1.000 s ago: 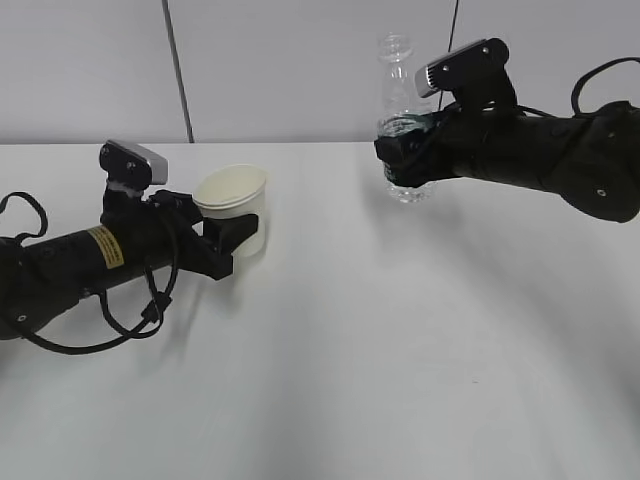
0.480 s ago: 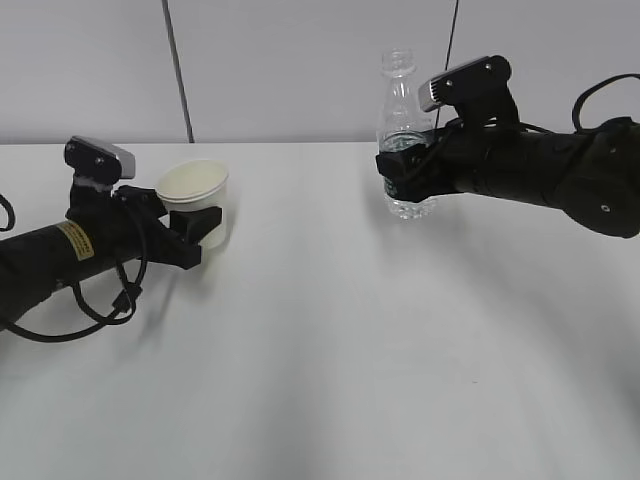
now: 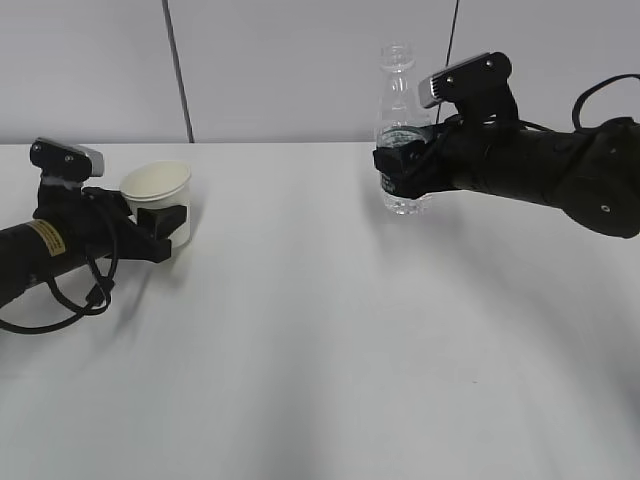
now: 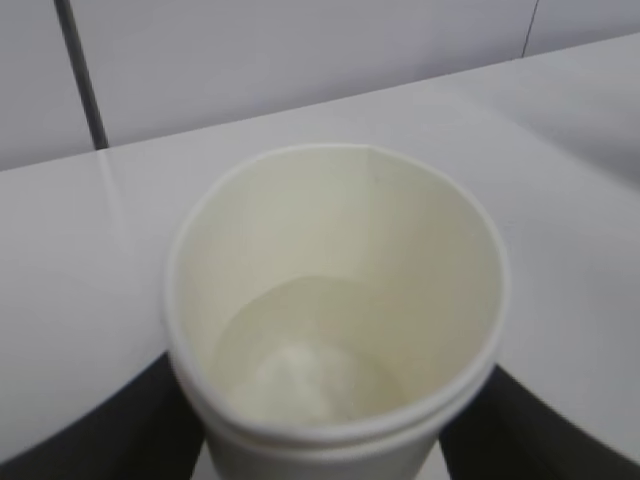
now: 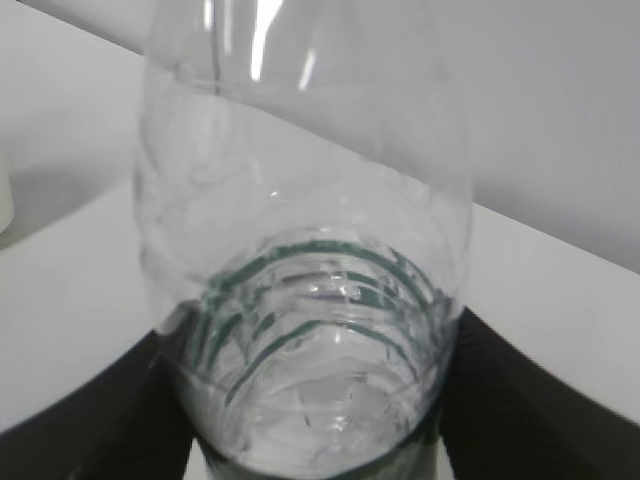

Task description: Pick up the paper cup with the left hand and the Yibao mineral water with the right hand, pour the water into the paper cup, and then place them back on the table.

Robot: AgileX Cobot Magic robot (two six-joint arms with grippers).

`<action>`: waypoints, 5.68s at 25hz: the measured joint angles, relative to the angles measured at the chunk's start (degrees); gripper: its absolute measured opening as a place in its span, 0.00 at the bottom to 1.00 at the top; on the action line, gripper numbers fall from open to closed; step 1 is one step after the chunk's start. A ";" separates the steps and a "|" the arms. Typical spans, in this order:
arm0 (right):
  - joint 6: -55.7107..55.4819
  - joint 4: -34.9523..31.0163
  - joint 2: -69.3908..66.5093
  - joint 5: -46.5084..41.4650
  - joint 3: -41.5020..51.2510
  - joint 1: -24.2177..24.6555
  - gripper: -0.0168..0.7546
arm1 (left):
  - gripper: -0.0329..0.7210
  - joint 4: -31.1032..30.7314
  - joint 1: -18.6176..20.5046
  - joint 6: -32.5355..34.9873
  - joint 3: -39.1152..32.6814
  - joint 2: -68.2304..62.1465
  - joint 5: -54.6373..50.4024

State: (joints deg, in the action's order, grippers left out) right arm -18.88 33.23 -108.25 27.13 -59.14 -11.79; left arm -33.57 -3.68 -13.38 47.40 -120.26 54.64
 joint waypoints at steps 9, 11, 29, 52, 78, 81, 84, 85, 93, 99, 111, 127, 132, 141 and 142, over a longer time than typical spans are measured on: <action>-0.04 0.00 0.00 1.32 0.27 0.00 0.65 | 0.61 -0.19 0.02 -0.01 0.00 0.00 -0.29; -0.36 0.00 0.00 1.82 0.27 0.00 0.65 | 0.61 -0.30 0.02 -0.01 0.00 0.00 -0.29; -0.96 0.00 0.00 2.17 0.27 0.00 0.65 | 0.61 -0.61 0.02 -0.01 0.00 -2.38 0.88; -1.16 0.00 0.00 2.30 0.27 0.00 0.65 | 0.85 -0.20 0.02 -0.01 -0.65 1.89 1.90; -1.16 -2.69 -8.88 14.24 0.49 2.71 0.65 | 0.83 -1.68 0.02 -1.12 -1.21 6.26 -1.48; -1.16 -3.09 -10.16 14.90 0.49 3.41 0.65 | 0.83 -1.68 0.02 -1.12 -1.21 6.26 -1.48; -1.04 -3.22 -11.87 16.37 0.49 3.54 0.65 | 0.83 -1.68 0.02 -1.12 -1.21 6.26 -1.48; -0.95 -3.22 -12.45 16.75 0.49 3.54 0.65 | 0.83 -1.68 0.02 -1.12 -1.21 6.26 -1.48; 2.51 -4.12 -13.44 17.71 0.49 3.54 0.65 | 0.83 -1.68 0.02 -1.12 -1.21 6.26 -1.48; 3.35 -5.55 -14.24 19.53 0.49 3.54 0.65 | 0.83 -1.68 0.02 -1.12 -1.21 6.26 -1.48; 3.35 -5.99 -17.49 22.74 0.49 3.54 0.65 | 0.82 -1.74 0.02 -1.12 -1.21 6.26 -1.48; 3.46 -5.99 -17.49 22.73 0.49 3.54 0.66 | 0.82 -1.74 0.02 -1.12 -1.21 6.26 -1.48; 3.46 -5.99 -17.49 23.20 0.49 3.54 0.77 | 0.82 -1.74 0.02 -1.12 -1.21 6.26 -1.48; 2.97 -5.99 -17.49 23.35 0.49 3.54 0.85 | 0.82 -1.74 0.02 -1.12 -1.21 6.26 -1.48; 2.87 -5.87 -17.36 22.61 0.49 3.54 0.85 | 0.82 -1.74 0.02 -1.12 -1.21 6.26 -1.53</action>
State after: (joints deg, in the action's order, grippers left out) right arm -16.01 27.36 -125.60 49.74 -58.65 -8.25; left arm -35.31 -3.66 -14.50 46.19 -113.99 53.10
